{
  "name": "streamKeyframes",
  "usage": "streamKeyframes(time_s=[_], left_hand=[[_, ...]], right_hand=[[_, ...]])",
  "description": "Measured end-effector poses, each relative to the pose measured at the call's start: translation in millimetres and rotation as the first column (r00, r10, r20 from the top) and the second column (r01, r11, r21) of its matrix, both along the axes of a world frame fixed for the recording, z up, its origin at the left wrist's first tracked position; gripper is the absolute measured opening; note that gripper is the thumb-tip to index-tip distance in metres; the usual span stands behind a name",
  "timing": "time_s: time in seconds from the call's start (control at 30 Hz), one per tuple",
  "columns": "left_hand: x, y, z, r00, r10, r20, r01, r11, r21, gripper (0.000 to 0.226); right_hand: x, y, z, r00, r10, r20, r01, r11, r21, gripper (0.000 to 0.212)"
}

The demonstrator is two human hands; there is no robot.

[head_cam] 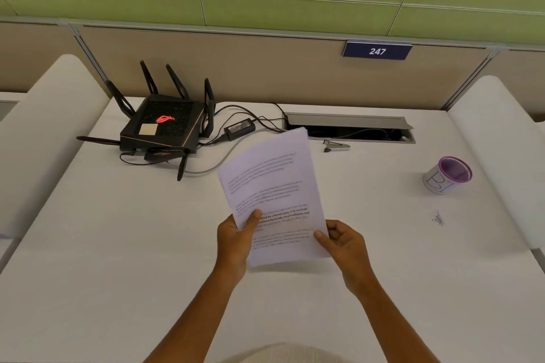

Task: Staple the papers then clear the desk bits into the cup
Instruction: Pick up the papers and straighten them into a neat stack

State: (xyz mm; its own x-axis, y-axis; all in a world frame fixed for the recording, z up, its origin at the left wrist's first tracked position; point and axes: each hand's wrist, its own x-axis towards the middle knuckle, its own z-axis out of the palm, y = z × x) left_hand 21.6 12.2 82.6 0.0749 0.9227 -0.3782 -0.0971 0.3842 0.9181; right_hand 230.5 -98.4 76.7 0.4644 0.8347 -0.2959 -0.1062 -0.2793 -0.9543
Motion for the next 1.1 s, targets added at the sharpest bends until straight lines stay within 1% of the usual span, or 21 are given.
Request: streamKeyframes(time_s=[0.13, 0.23, 0.3, 0.37, 0.47, 0.57, 0.67, 0.77, 0.87, 0.93, 1.1], left_hand=[[-1, -1, 5, 0.978, 0.101, 0.183, -0.085, 0.992, -0.097, 0.029], [4, -11, 6, 0.954, 0.143, 0.265, -0.098, 0.980, -0.173, 0.029], [11, -19, 6, 0.945, 0.142, 0.294, -0.083, 0.975, -0.204, 0.028], [16, -26, 5, 0.937, 0.136, 0.322, -0.066, 0.973, -0.220, 0.030], [10, -26, 1, 0.926, 0.144, 0.349, -0.077, 0.977, -0.199, 0.035], [-16, -11, -7, 0.935, 0.174, 0.308, -0.134, 0.980, -0.146, 0.034], [-41, 3, -10, 0.970, 0.160, 0.183, -0.146, 0.985, -0.088, 0.034], [-53, 10, -8, 0.999, 0.021, 0.027, -0.021, 1.000, 0.008, 0.038], [-49, 18, -2, 0.991, -0.099, -0.089, 0.105, 0.992, 0.070, 0.031], [-42, 22, 5, 0.986, -0.114, -0.118, 0.125, 0.988, 0.092, 0.031], [-32, 23, 12, 0.991, -0.070, -0.117, 0.088, 0.984, 0.156, 0.032]], right_hand=[[-2, -5, 2, 0.987, -0.034, -0.156, 0.046, 0.996, 0.074, 0.034], [-19, -5, 0, 0.966, -0.070, -0.250, 0.091, 0.993, 0.072, 0.048], [-31, -2, -3, 0.964, -0.109, -0.243, 0.123, 0.992, 0.042, 0.046], [-38, 1, -5, 0.966, -0.160, -0.201, 0.166, 0.986, 0.010, 0.037], [-36, 2, -3, 0.969, -0.199, -0.143, 0.198, 0.980, -0.024, 0.029], [-18, 0, 3, 0.983, -0.179, -0.048, 0.177, 0.983, -0.043, 0.025], [4, -4, 9, 0.987, -0.156, 0.035, 0.158, 0.986, -0.049, 0.020], [16, -6, 15, 0.987, -0.136, 0.091, 0.140, 0.989, -0.044, 0.016], [18, -3, 18, 0.980, -0.125, 0.158, 0.131, 0.991, -0.030, 0.017], [17, -2, 20, 0.972, -0.145, 0.187, 0.148, 0.989, -0.001, 0.017], [14, -3, 17, 0.955, -0.228, 0.190, 0.218, 0.973, 0.070, 0.019]])
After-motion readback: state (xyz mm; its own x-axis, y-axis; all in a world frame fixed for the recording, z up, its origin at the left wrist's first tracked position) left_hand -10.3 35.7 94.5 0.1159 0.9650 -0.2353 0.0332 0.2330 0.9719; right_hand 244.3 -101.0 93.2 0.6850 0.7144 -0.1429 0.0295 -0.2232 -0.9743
